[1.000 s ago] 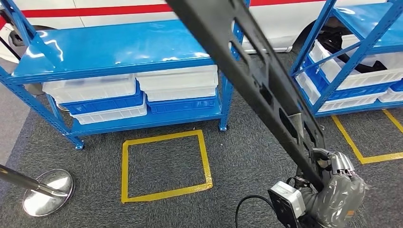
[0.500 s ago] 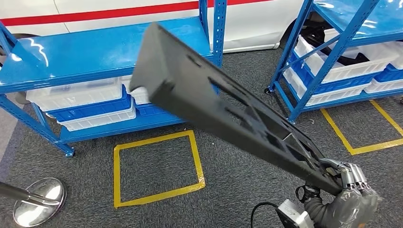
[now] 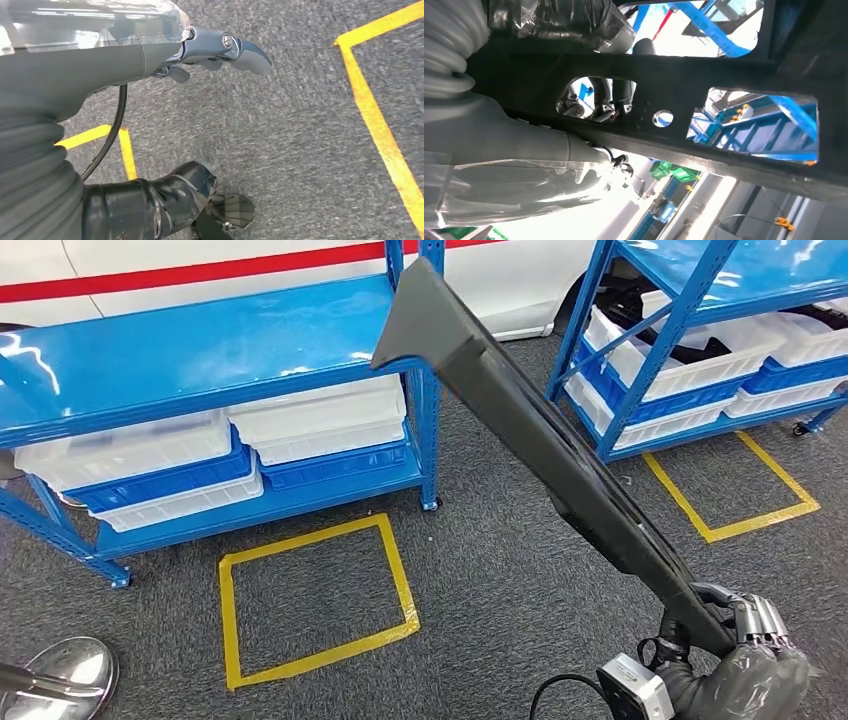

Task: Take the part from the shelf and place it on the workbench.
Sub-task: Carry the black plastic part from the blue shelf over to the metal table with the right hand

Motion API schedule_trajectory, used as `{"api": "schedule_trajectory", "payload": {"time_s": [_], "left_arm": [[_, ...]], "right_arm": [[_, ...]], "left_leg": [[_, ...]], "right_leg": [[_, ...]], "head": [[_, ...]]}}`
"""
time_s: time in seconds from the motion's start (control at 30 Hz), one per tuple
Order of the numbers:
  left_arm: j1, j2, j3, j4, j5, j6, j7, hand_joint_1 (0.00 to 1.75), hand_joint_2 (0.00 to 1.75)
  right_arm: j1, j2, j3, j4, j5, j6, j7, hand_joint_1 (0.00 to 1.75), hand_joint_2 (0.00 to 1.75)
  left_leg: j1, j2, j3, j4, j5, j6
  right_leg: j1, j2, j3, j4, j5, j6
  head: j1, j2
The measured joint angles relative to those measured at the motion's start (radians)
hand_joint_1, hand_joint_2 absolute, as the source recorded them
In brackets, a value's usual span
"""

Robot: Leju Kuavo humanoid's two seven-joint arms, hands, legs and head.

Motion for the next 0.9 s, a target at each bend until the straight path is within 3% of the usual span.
{"api": "schedule_trajectory", "payload": {"time_s": [0.1,0.17,0.23,0.3,0.33,0.37,0.4,0.47,0.53,0.57,0.67,0.73,0.8,0.83,0.87,0.9], "left_arm": [[-0.001,0.000,0.000,0.000,0.000,0.000,0.000,0.00,1.75],[-0.001,0.000,0.000,0.000,0.000,0.000,0.000,0.00,1.75],[-0.001,0.000,0.000,0.000,0.000,0.000,0.000,0.00,1.75],[0.000,0.000,0.001,0.000,0.000,0.000,0.000,0.00,1.75],[0.001,0.000,0.001,0.000,0.000,0.000,0.000,0.00,1.75],[0.002,0.000,0.001,0.000,0.000,0.000,0.000,0.00,1.75],[0.002,0.000,0.001,0.000,0.000,0.000,0.000,0.00,1.75],[0.002,0.001,0.001,0.000,0.000,0.000,0.000,0.00,1.75],[0.001,0.003,0.001,0.000,0.000,0.000,0.000,0.00,1.75],[0.000,0.004,0.001,0.000,0.000,0.000,0.000,0.00,1.75],[-0.002,0.002,0.002,0.000,0.000,0.000,0.000,0.00,1.75],[-0.001,0.002,0.002,0.000,0.000,0.000,0.000,0.00,1.75],[0.000,0.002,0.003,0.000,0.000,0.000,0.000,0.00,1.75],[0.001,0.002,0.003,0.000,0.000,0.000,0.000,0.00,1.75],[0.001,0.001,0.003,0.000,0.000,0.000,0.000,0.00,1.75],[0.001,0.001,0.003,0.000,0.000,0.000,0.000,0.00,1.75]], "right_arm": [[0.002,0.002,-0.003,0.001,0.000,-0.001,0.000,1.75,1.75],[0.002,0.005,-0.004,0.001,0.000,-0.001,0.000,1.75,1.75],[0.002,0.008,-0.004,0.001,0.000,-0.001,0.000,1.75,1.75],[0.002,0.010,-0.005,0.001,0.000,-0.001,0.000,1.75,1.75],[0.003,0.010,-0.005,0.001,0.000,-0.001,0.000,1.75,1.75],[0.003,0.010,-0.005,0.001,0.000,-0.001,0.000,1.75,1.75],[0.003,0.010,-0.005,0.001,0.000,-0.001,0.000,1.75,1.75],[0.003,0.010,-0.005,0.001,0.000,-0.001,0.000,1.75,1.75],[0.002,0.012,-0.005,0.001,0.000,-0.001,0.000,1.75,1.75],[0.003,0.012,-0.005,0.001,0.000,-0.001,0.000,1.75,1.75],[0.005,0.015,-0.005,0.001,0.000,-0.001,0.000,1.75,1.75],[0.004,0.015,-0.005,0.000,0.000,-0.001,0.000,1.75,1.75],[0.004,0.015,-0.005,0.002,0.000,-0.001,0.000,1.75,1.75],[0.004,0.015,-0.005,0.003,0.000,-0.001,0.000,1.75,1.75],[0.005,0.015,-0.006,0.004,0.000,-0.001,0.000,1.75,1.75],[0.005,0.015,-0.006,0.005,0.000,-0.001,0.000,1.75,1.75]], "left_leg": [[-0.003,0.010,0.001,0.007,-0.006,-0.018],[0.001,0.003,-0.004,0.022,-0.022,-0.028],[0.004,-0.020,-0.039,0.103,-0.078,-0.037],[0.004,-0.033,-0.100,0.238,-0.142,-0.040],[0.004,-0.034,-0.121,0.284,-0.154,-0.039],[0.004,-0.034,-0.126,0.294,-0.144,-0.037],[0.003,-0.036,-0.111,0.262,-0.116,-0.032],[0.000,-0.054,-0.047,0.126,-0.046,-0.014],[-0.004,-0.075,-0.004,0.027,-0.015,0.001],[-0.006,-0.079,0.002,0.012,-0.016,0.004],[-0.001,-0.063,0.011,-0.014,-0.001,0.010],[0.006,-0.047,0.017,-0.034,0.012,0.016],[0.003,-0.031,0.015,-0.034,0.014,0.020],[0.003,-0.024,0.013,-0.032,0.012,0.020],[0.003,-0.016,0.012,-0.029,0.010,0.019],[0.003,-0.009,0.012,-0.025,0.008,0.017]], "right_leg": [[0.005,0.006,0.003,-0.015,0.001,-0.024],[0.002,0.015,0.002,-0.021,0.006,-0.037],[0.000,0.024,0.000,-0.025,0.011,-0.048],[0.003,0.034,-0.004,-0.025,0.013,-0.052],[0.005,0.041,-0.005,-0.025,0.014,-0.053],[0.007,0.049,-0.005,-0.024,0.014,-0.053],[0.009,0.057,-0.004,-0.023,0.014,-0.053],[0.013,0.072,-0.001,-0.023,0.015,-0.053],[0.013,0.084,-0.003,-0.022,0.017,-0.047],[0.011,0.089,-0.005,-0.023,0.020,-0.042],[0.011,0.092,-0.010,-0.021,0.019,-0.025],[0.014,0.068,-0.039,0.041,-0.025,-0.017],[0.010,0.046,-0.095,0.161,-0.089,-0.009],[0.007,0.042,-0.116,0.208,-0.105,-0.005],[0.004,0.039,-0.122,0.225,-0.103,-0.001],[0.000,0.035,-0.109,0.202,-0.082,0.002]], "head": [[-0.001,0.000],[-0.001,0.000],[-0.001,0.000],[-0.001,0.000],[-0.001,0.000],[-0.001,0.000],[-0.001,0.000],[-0.001,0.000],[0.000,0.000],[0.000,0.000],[0.000,0.000],[0.000,0.000],[0.000,0.000],[0.000,0.000],[0.000,0.000],[0.000,0.000]]}}
